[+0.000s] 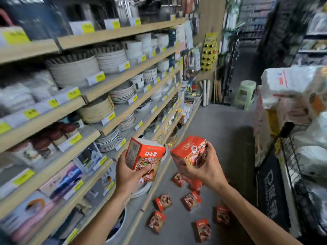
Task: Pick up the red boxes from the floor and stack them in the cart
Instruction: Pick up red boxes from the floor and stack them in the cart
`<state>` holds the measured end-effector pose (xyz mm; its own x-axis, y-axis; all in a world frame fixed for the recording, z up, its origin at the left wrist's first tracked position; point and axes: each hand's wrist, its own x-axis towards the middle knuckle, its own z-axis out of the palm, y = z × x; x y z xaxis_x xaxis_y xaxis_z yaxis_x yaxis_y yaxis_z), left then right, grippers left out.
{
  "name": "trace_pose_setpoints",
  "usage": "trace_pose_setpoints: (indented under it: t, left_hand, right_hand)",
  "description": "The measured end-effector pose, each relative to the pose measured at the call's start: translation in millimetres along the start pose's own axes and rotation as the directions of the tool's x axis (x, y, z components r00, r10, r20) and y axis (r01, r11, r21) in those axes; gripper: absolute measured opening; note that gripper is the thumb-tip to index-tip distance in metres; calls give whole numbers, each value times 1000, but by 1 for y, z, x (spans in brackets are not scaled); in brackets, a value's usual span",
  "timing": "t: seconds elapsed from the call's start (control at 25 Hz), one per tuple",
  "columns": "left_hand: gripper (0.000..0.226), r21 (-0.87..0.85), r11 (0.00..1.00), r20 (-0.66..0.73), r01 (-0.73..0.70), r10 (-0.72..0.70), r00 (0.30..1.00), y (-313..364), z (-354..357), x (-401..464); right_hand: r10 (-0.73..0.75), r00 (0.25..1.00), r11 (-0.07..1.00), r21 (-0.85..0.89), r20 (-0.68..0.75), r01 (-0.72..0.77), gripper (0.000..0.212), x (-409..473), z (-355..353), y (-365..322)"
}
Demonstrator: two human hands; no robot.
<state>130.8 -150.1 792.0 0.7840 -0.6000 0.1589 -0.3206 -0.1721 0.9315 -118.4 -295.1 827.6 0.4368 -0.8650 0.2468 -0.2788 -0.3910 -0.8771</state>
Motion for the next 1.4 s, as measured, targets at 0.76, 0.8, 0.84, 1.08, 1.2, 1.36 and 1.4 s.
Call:
trace_pose_setpoints:
  t: [0.76, 0.8, 0.84, 1.08, 1.2, 1.36, 1.4]
  left_hand:
    - [79, -5, 983, -702, 185, -135, 699, 12, -252, -286]
    - [80, -7, 982, -728, 190, -135, 672, 12, -265, -307]
    - [83, -3, 978, -753, 210, -141, 643, 11, -277, -329]
    - [89, -64, 955, -881, 290, -190, 433, -6, -364, -486]
    - [89, -66, 940, -923, 334, -185, 337, -11, -392, -550]
    - [78, -83, 921, -966, 380, -168, 197, -11, -413, -626]
    - [77, -99, 915, -972, 392, -174, 161, -14, -418, -644]
  right_hand:
    - [-425, 568, 897, 410, 705, 163, 121, -131, 168, -143]
    - [-444, 540, 889, 426, 715, 168, 117, -150, 176, -154]
    - [-467, 509, 879, 444, 723, 175, 112, -169, 184, -163]
    - [-570, 292, 821, 543, 768, 176, 107, -318, 232, -221]
    - [-573, 193, 820, 557, 796, 134, 109, -378, 247, -243]
    - [-611, 48, 788, 602, 790, 126, 105, -454, 269, -273]
    - [-620, 17, 779, 613, 784, 132, 104, -471, 275, -279]
